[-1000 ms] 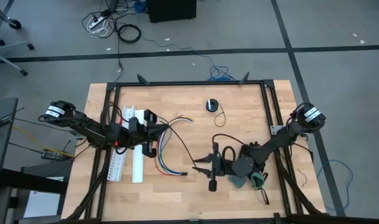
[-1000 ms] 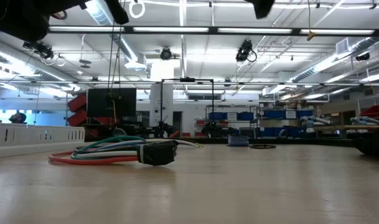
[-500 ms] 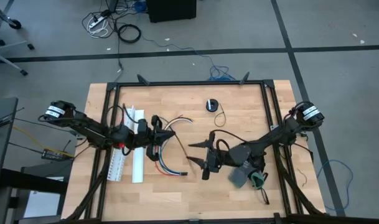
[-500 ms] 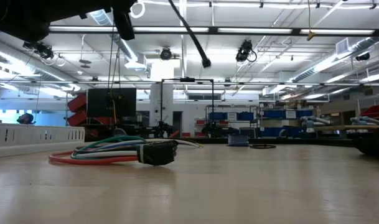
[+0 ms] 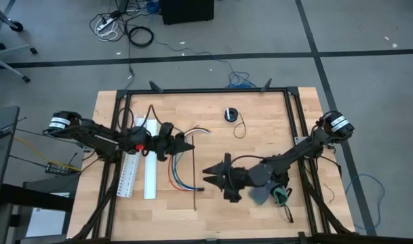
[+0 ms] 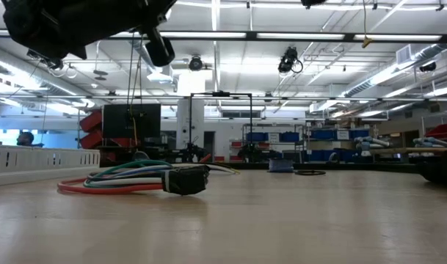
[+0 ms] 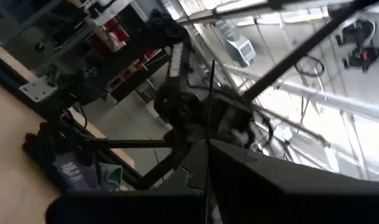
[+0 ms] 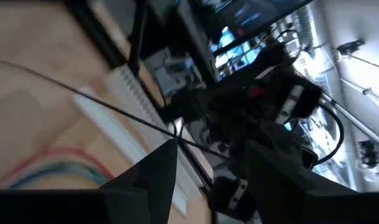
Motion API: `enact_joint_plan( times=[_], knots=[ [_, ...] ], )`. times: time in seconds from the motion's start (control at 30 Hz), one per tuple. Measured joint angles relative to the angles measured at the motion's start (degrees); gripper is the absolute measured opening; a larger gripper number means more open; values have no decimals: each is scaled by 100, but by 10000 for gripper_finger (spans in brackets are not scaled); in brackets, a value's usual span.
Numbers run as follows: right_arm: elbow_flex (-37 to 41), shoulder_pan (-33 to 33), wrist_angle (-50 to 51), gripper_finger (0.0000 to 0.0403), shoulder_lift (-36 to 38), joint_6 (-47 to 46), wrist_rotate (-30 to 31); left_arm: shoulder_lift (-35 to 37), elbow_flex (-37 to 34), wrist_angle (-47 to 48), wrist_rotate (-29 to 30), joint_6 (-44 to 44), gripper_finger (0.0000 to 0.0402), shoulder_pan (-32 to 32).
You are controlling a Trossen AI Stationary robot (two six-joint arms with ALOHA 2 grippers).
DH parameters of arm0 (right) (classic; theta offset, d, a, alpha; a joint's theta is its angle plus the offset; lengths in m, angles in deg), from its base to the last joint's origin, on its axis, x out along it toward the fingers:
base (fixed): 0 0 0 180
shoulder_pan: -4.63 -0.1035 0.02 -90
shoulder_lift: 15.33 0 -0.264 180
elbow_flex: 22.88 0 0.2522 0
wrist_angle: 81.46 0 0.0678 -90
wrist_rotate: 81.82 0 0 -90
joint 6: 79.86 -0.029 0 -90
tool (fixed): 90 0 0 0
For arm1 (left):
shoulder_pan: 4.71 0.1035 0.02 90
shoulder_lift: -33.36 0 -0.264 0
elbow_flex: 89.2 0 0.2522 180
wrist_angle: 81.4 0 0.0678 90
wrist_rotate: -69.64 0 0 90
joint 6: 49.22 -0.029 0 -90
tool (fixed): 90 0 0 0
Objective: Ziptie cables
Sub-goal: Wrap the cables together using a ziptie
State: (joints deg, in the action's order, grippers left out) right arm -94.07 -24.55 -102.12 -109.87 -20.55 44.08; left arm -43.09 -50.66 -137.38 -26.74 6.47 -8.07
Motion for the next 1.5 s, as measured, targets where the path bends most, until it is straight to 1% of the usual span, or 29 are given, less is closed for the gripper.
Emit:
enact_joint_plan(
  times=[0.2,0.27,0.4,0.63,0.77,0.93,1.07,1.2,1.33,1.4,1.5],
  knots=[
    [-63,-76,280,170,-1,652,439,-2,96,136,68,314,0,66],
    [-63,-85,357,172,-2,912,489,-2,220,259,45,389,0,66],
    [-59,-169,520,173,-2,1217,667,-93,561,584,-226,552,0,62],
    [-57,-456,583,170,-4,1881,744,-480,1086,913,-264,618,0,59],
    [-57,-586,608,171,-2,2039,787,-767,1327,916,-280,646,0,62],
    [-57,-716,976,167,-4,2055,998,-1047,1661,932,-375,749,0,59],
    [-61,-834,1013,165,-231,2144,1171,-1187,1849,947,-378,762,0,59],
    [-59,-894,739,167,-656,2281,1173,-1217,1993,1072,-354,706,0,59],
    [-57,-971,18,162,-1086,2514,1213,-1213,2020,1170,-273,615,0,64],
    [-57,-1012,-343,158,-1237,2543,1236,-1209,2021,1188,-267,582,0,69],
    [-57,-1057,-544,150,-1325,2511,1249,-1211,2022,1253,-295,456,0,76]
  ],
)
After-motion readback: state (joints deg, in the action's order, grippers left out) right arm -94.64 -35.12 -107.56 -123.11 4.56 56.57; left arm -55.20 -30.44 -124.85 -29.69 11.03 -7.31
